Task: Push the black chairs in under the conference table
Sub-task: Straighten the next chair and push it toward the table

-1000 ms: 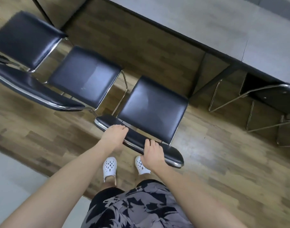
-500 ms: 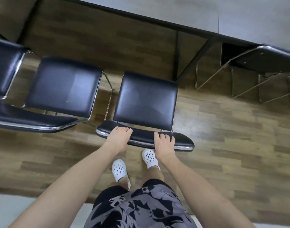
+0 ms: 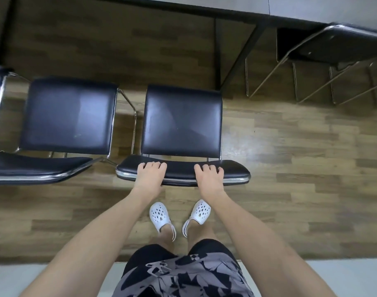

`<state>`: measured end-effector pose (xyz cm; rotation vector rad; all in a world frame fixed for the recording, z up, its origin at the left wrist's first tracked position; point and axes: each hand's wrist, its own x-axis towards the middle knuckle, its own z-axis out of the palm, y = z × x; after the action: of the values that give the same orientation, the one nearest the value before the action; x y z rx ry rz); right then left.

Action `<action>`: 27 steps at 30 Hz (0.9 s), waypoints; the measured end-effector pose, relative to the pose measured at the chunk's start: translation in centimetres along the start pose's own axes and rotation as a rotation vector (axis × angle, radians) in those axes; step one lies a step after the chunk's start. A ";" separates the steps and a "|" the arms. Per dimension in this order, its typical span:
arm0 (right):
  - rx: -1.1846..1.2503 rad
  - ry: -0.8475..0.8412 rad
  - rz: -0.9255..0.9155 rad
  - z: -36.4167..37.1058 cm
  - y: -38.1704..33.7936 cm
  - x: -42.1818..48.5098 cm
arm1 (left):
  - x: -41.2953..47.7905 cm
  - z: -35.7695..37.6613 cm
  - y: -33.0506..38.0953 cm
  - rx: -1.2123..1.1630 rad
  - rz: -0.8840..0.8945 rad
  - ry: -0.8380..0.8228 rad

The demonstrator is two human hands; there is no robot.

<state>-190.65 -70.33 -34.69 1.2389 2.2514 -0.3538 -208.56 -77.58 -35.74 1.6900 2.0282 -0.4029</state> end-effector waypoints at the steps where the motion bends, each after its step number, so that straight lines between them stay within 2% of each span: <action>1: 0.002 0.000 -0.006 0.0 0.0 0.0 | -0.1 0.0 0.1 0.007 -0.007 0.005; 27: 0.001 -0.040 0.002 -1.2 -0.4 -0.2 | 0.2 -0.2 -0.1 0.050 -0.011 -0.015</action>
<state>-191.26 -70.12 -33.63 1.2245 2.2162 -0.3758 -208.71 -77.30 -35.64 1.7014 2.0331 -0.4721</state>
